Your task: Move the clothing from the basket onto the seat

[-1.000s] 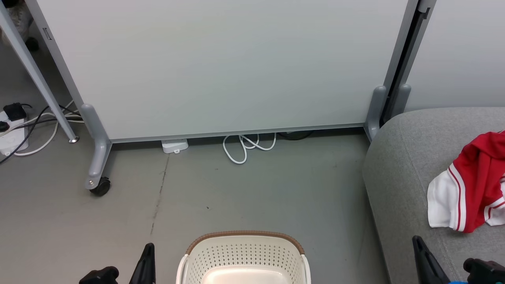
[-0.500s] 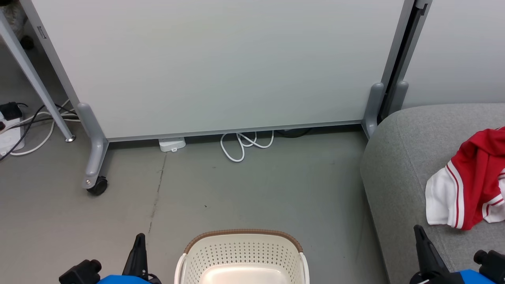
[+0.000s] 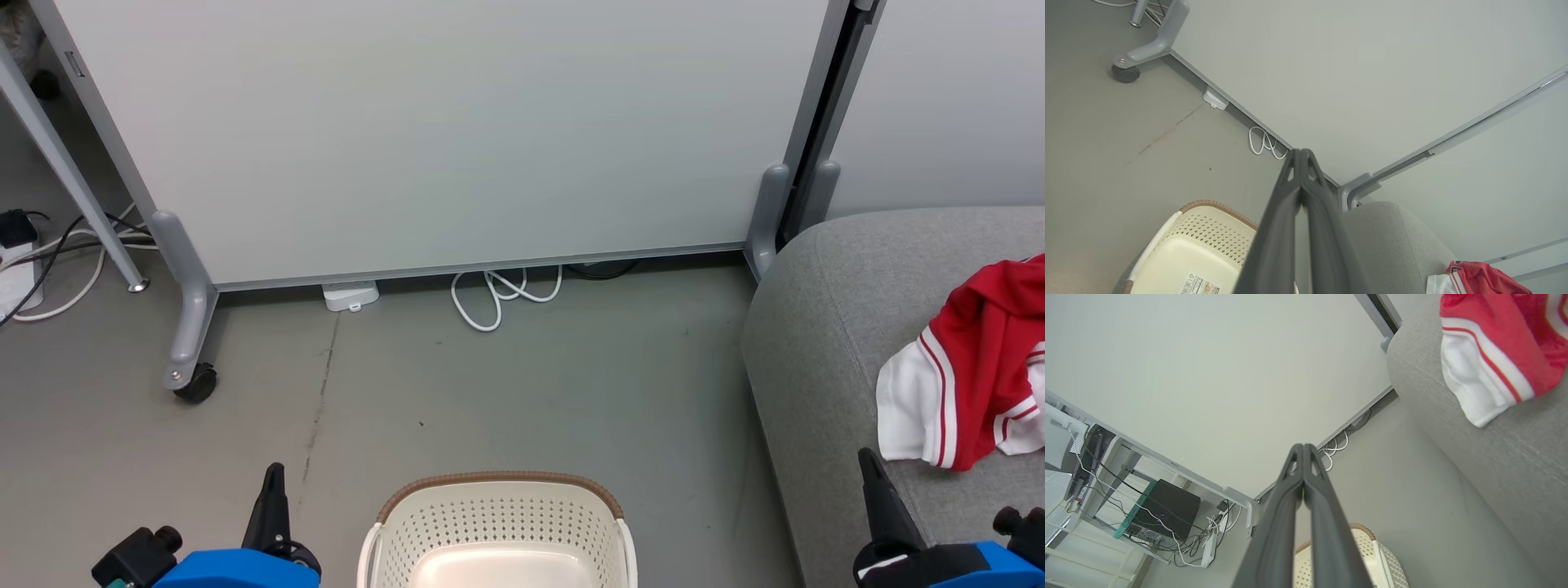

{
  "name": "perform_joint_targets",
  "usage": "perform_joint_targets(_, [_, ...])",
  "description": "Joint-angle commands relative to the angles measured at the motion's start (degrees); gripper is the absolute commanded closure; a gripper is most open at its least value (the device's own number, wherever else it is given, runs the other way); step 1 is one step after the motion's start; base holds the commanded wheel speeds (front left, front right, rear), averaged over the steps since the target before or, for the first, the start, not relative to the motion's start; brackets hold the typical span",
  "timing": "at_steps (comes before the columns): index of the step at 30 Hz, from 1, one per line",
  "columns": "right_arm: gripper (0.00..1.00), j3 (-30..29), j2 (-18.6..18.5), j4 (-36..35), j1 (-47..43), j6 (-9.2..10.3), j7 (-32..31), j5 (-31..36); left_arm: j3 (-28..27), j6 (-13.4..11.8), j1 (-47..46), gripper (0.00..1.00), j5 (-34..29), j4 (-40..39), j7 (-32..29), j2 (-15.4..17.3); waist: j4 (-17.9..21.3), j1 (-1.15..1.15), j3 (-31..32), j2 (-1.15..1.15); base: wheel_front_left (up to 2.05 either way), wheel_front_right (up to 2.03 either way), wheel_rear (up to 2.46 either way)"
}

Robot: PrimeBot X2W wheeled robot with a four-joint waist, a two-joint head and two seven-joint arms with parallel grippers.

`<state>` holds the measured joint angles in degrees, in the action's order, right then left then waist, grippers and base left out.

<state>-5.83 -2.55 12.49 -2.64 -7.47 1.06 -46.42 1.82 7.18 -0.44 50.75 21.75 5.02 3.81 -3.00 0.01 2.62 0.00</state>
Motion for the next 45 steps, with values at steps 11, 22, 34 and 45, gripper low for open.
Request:
perform_joint_targets(11, [1.0,-0.3,-0.3,-0.1,3.1,-0.03,-1.5,-9.7,-2.1,0.2,-2.8,1.0,8.6,-2.3,-2.4,0.0,0.4,-0.01,-0.4,0.0,0.0,0.0,0.0])
perform_joint_targets(22, [1.0,-0.4,-0.4,0.2,4.3,-0.03,-2.7,-16.8,-3.3,0.3,-3.5,1.0,15.1,-3.4,-4.2,-0.2,0.8,-0.01,-0.8,0.0,0.0,0.0,0.0])
perform_joint_targets(34, [1.0,-0.5,-0.4,0.5,5.5,-0.03,-3.8,-23.2,-4.5,0.3,-4.2,1.0,20.9,-4.4,-5.9,-0.4,1.2,-0.01,-1.1,0.0,0.0,0.0,0.0])
perform_joint_targets(45, [1.0,-0.6,-0.4,0.7,6.5,-0.04,-4.9,-29.1,-5.6,0.4,-4.7,1.0,26.2,-5.3,-7.4,-0.5,1.6,-0.01,-1.5,0.0,0.0,0.0,0.0])
